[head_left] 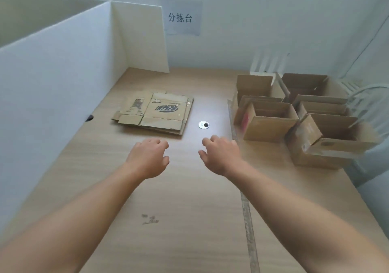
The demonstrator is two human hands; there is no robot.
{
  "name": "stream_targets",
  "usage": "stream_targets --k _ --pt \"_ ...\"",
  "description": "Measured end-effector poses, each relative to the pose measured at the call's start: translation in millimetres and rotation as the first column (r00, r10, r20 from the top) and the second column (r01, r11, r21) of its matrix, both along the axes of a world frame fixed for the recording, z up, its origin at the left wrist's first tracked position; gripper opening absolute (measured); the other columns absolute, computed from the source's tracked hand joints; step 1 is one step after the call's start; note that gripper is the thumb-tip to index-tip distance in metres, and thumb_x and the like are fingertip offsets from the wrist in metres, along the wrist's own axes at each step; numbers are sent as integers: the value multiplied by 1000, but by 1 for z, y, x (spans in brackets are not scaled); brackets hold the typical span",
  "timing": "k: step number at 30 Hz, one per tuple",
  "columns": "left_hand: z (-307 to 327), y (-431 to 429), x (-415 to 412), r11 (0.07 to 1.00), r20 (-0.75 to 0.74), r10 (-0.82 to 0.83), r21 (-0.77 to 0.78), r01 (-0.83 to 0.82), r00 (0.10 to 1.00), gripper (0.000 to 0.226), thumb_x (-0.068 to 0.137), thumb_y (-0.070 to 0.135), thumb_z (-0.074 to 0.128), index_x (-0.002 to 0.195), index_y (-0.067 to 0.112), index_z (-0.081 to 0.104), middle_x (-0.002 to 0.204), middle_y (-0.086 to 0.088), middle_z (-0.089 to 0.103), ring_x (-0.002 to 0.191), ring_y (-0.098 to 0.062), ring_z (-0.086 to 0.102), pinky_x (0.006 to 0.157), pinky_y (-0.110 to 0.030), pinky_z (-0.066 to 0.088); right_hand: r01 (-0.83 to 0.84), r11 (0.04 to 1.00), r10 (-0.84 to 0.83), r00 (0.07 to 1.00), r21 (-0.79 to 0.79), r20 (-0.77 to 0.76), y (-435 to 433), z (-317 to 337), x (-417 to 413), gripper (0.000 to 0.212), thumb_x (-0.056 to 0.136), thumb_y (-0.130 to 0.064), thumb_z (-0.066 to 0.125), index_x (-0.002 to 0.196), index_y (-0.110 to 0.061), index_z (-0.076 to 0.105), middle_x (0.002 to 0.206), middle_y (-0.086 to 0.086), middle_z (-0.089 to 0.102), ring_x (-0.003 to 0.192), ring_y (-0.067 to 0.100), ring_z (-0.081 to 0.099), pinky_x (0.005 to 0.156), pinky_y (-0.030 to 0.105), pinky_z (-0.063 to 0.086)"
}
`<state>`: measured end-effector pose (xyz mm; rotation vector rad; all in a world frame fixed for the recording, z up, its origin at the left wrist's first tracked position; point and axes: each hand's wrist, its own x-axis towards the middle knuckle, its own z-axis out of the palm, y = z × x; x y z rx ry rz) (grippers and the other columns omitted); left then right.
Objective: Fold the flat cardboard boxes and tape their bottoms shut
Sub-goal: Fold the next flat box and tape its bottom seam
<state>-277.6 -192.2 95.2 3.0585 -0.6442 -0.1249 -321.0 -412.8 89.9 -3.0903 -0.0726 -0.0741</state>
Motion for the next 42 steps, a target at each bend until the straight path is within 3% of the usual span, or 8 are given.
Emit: stream_targets --k 10,16,21,27,31,35,40,42 --pt "-1 74 68 971 -70 213 125 -203 975 42 96 38 42 135 22 50 131 -1 55 120 -25 50 95 -36 41 -132 991 130 986 -15 -102 57 -16 101 34 100 -44 38 113 -18 54 111 5 57 101 31 53 72 37 31" --pt "-19 99 131 974 -133 207 118 -192 969 41 96 38 42 134 23 50 133 0 54 120 -25 51 93 -36 41 -111 994 107 984 -17 -144 79 -29 162 30 99 -43 38 108 -18 54 107 5 57 96 31 52 70 36 30" --pt "-44 113 220 987 -143 132 107 -117 981 32 94 35 42 119 20 55 122 -3 59 111 -27 53 79 -35 36 22 1000 -26 979 -23 -203 96 -52 224 31 99 -43 39 107 -18 54 110 6 58 100 32 55 72 37 33" --pt "-84 123 316 989 -180 147 41 -142 973 41 93 33 45 131 22 53 134 -3 54 124 -28 48 98 -39 39 296 950 -252 915 99 -314 101 -93 289 39 99 -43 40 130 -21 51 129 6 54 116 31 51 83 39 44" --pt "-110 130 356 981 -199 190 4 -193 962 45 94 33 44 137 20 48 139 -5 49 129 -30 42 104 -41 36 516 814 -418 839 266 -348 96 -114 319 50 98 -41 45 144 -22 43 142 9 45 130 34 40 99 45 41" --pt "-132 126 375 957 -247 237 -106 -269 940 51 96 40 43 143 20 40 145 -8 41 131 -35 37 108 -43 33 666 593 -508 746 453 -431 90 -130 339 62 96 -39 53 151 -17 34 149 12 42 138 35 36 111 43 33" --pt "-145 122 374 816 -369 421 -243 -524 828 80 86 58 59 150 20 28 152 -13 28 137 -37 23 111 -46 28 719 295 -607 649 629 -458 80 -140 340 68 91 -41 64 148 -16 36 144 10 47 128 30 49 107 44 41" --pt "-144 124 366 746 -422 467 -284 -603 777 90 81 63 65 150 18 29 152 -16 27 138 -39 23 113 -45 27 693 125 -566 638 710 -523 75 -143 329 52 92 -41 64 136 -19 48 136 4 56 115 23 58 100 42 47"
